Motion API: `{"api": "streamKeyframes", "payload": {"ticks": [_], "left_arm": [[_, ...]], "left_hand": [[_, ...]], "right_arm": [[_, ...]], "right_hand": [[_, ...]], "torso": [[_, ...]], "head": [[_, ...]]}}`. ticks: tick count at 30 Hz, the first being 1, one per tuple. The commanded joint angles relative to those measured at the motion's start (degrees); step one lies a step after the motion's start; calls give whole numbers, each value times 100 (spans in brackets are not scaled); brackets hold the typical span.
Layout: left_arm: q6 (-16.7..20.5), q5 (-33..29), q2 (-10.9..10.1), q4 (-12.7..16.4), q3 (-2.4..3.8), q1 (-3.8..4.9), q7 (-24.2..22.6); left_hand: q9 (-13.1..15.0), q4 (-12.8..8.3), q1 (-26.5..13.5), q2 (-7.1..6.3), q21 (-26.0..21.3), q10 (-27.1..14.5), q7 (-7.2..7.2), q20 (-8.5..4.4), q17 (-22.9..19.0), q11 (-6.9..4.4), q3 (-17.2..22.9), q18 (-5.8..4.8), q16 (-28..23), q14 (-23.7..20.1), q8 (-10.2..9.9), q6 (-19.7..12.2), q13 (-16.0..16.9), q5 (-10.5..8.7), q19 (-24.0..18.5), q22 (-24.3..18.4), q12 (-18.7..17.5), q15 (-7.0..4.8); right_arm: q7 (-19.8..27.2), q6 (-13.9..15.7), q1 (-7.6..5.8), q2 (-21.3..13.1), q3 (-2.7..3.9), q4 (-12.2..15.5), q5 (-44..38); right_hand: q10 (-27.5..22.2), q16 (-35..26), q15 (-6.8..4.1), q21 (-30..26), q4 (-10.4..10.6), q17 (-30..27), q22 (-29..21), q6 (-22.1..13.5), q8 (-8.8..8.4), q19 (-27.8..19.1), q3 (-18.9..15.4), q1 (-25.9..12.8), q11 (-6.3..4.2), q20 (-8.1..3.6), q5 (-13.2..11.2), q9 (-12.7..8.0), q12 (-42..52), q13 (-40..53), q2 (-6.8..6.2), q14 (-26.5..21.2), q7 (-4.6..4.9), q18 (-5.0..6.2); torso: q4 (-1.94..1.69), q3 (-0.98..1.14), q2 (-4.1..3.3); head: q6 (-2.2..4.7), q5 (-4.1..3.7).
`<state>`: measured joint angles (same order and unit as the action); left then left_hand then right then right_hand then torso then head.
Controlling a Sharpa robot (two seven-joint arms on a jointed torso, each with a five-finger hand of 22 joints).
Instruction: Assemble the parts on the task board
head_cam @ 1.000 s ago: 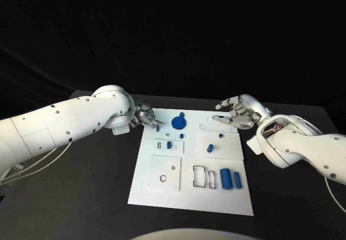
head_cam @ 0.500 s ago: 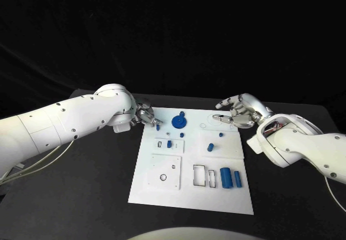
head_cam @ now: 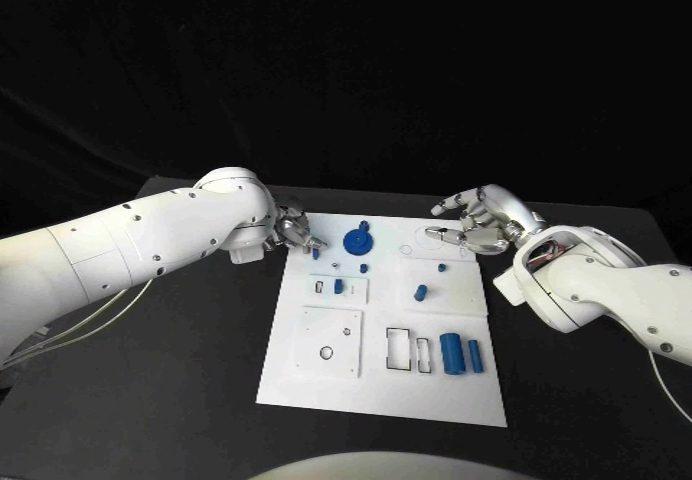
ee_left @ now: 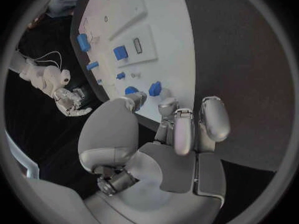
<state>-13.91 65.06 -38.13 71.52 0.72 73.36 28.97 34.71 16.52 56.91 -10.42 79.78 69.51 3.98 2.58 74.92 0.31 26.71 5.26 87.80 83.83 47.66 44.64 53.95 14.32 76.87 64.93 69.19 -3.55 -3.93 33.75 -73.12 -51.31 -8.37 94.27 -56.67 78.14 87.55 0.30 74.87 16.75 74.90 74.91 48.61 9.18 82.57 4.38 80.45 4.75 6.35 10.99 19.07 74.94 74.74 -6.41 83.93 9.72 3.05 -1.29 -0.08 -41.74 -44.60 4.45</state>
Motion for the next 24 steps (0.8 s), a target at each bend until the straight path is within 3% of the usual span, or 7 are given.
{"api": "streamKeyframes", "payload": {"ticks": [1, 14, 19, 23, 24], "left_arm": [[-98, 8, 29, -22, -7, 7, -34], [-123, -51, 87, -75, -25, 7, -48], [-69, -164, 95, -85, -35, 7, -76], [21, -363, 87, -86, -46, 7, -128], [54, -400, 82, -84, -48, 7, -145]], "left_hand": [[-9, 3, 43, -6, -26, -55, 46, 40, 1091, 4, -34, -26, -27, 485, -30, 9, -8, 4, 9, -6, -20, 40], [-35, -35, 606, 186, -36, -89, 43, 59, 1086, 3, -69, -19, -31, 480, -119, 67, 2, -7, -12, -17, -14, 45], [-19, -164, 1155, 344, -42, -113, 9, 44, 1081, -27, 118, -15, -35, 479, -133, 78, -20, -15, -23, -23, -41, 21], [23, -287, 1512, 490, -80, -187, 6, 36, 1052, -34, 400, -3, -54, 466, -111, 27, -122, -113, -71, -88, -132, 15], [41, -341, 1622, 531, -90, -205, 10, 37, 1042, -29, 557, 1, -61, 462, -101, -6, -144, -287, -85, -107, -156, 16]], "right_arm": [[32, -27, 3, 6, 2, -5, -18], [-2, -49, 3, 12, 2, -36, -18], [-10, -54, 3, 15, 1, -42, -18], [-13, -59, 3, 20, 1, -47, -18], [-14, -62, 3, 21, 1, -49, -18]], "right_hand": [[-34, -23, 25, -17, -10, 811, 357, 13, -31, -34, 0, -63, 15, 10, 37, -9, -16, 1, 5, 433, 15, 73], [-42, -30, 24, -41, -14, 798, 340, 19, -31, -44, 5, -68, 14, 9, 45, -10, -26, -10, 6, 430, 14, 78], [-42, -30, 24, -45, -14, 799, 338, 20, -31, -45, 7, -68, 13, 9, 49, -10, -26, -10, 7, 430, 13, 79], [-45, -32, 24, -56, -14, 794, 330, 21, -30, -50, 7, -67, 13, 9, 50, -10, -30, -14, 8, 428, 13, 81], [-45, -32, 24, -56, -14, 794, 330, 21, -30, -50, 7, -67, 13, 9, 50, -10, -30, -14, 8, 428, 13, 81]], "torso": [[-5, 1, 6], [-6, 1, 7], [-1, 4, 6], [-8, 8, 10], [-9, 5, 9]], "head": [[-13, -7], [-33, -10], [-32, 0], [-33, 3], [-40, 4]]}}
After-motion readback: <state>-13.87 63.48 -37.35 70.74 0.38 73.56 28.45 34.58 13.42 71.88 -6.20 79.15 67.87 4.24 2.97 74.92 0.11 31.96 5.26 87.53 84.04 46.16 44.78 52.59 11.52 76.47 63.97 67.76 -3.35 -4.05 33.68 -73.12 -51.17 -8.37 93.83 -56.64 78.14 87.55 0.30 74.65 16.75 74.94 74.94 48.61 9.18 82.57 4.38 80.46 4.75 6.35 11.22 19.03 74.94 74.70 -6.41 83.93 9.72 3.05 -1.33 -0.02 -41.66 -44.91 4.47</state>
